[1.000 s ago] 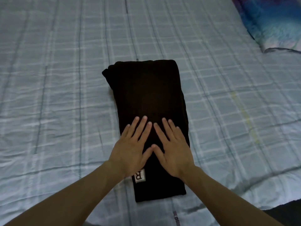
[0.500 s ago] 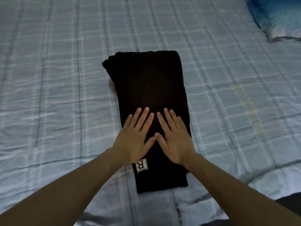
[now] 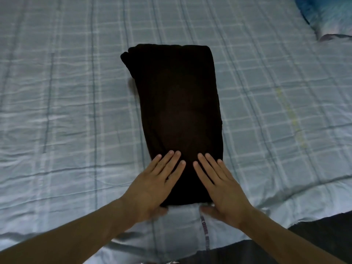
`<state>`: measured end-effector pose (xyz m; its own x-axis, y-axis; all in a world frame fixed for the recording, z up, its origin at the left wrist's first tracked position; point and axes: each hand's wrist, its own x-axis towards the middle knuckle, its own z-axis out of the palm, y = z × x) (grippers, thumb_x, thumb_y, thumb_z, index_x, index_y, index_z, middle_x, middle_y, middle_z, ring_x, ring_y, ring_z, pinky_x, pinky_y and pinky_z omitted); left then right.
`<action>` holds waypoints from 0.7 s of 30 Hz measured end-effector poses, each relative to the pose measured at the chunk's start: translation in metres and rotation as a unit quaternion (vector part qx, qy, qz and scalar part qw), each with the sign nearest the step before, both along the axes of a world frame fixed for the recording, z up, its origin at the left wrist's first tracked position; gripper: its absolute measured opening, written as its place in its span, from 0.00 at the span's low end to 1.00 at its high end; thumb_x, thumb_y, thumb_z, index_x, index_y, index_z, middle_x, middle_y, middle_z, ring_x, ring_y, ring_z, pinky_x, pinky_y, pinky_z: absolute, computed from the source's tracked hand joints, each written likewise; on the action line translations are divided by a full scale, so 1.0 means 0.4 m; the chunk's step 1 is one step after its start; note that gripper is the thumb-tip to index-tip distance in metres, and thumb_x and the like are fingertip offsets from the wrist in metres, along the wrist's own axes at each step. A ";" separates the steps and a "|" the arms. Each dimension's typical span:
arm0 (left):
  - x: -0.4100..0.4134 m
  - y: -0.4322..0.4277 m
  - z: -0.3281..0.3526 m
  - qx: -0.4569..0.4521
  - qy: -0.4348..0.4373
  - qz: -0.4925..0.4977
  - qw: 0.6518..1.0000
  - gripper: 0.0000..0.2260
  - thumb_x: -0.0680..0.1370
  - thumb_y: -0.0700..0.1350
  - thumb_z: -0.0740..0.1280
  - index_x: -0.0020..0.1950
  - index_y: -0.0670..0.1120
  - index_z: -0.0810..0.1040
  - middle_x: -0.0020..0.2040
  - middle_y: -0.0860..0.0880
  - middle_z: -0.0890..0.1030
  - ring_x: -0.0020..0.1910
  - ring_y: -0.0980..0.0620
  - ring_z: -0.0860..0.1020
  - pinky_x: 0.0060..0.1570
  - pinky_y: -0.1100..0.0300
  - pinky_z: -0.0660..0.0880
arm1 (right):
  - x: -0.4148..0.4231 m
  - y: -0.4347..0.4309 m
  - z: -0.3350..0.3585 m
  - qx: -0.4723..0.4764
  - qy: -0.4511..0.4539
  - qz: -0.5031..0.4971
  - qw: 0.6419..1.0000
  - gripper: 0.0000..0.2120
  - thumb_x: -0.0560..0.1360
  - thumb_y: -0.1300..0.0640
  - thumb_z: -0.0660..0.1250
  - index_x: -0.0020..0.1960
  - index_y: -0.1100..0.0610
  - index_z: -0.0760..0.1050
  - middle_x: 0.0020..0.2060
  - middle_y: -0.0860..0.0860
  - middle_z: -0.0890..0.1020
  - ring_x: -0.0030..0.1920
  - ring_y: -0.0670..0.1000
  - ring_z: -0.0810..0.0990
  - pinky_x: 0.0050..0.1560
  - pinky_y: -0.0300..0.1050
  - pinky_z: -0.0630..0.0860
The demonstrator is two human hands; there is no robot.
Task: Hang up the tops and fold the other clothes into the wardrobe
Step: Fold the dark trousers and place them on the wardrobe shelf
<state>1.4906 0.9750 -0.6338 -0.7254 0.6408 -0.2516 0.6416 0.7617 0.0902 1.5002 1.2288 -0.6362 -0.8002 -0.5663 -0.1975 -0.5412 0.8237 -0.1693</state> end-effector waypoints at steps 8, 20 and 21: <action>-0.013 0.027 0.038 0.073 0.090 0.019 0.993 0.33 0.64 0.46 0.82 0.68 0.40 0.78 0.66 0.36 0.78 0.64 0.37 0.78 0.59 0.40 0.78 | 0.009 -0.037 0.012 0.012 0.029 -0.037 0.999 0.52 0.67 0.46 0.73 0.81 0.57 0.47 0.80 0.56 0.50 0.80 0.57 0.47 0.77 0.59 0.55; -0.026 0.020 0.115 0.140 0.094 0.024 0.985 0.20 0.59 0.46 0.83 0.48 0.44 0.86 0.53 0.43 0.86 0.45 0.47 0.85 0.41 0.58 0.82 | -0.015 -0.082 0.082 -0.020 0.050 -0.093 0.994 0.38 0.69 0.62 0.73 0.77 0.57 0.64 0.76 0.56 0.66 0.76 0.57 0.64 0.75 0.57 0.62; -0.027 0.021 0.118 0.153 0.093 0.030 0.983 0.19 0.59 0.45 0.83 0.48 0.44 0.86 0.52 0.44 0.86 0.44 0.47 0.85 0.40 0.58 0.82 | -0.019 -0.086 0.088 -0.030 0.044 -0.097 0.994 0.37 0.70 0.63 0.72 0.76 0.58 0.65 0.75 0.56 0.67 0.75 0.58 0.65 0.74 0.57 0.64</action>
<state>1.4800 0.9835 -0.5865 -0.7798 0.6201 0.0865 0.6229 0.7546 0.2063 1.4927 1.1942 -0.6008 -0.9081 -0.4084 -0.0926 -0.3879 0.9037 -0.1810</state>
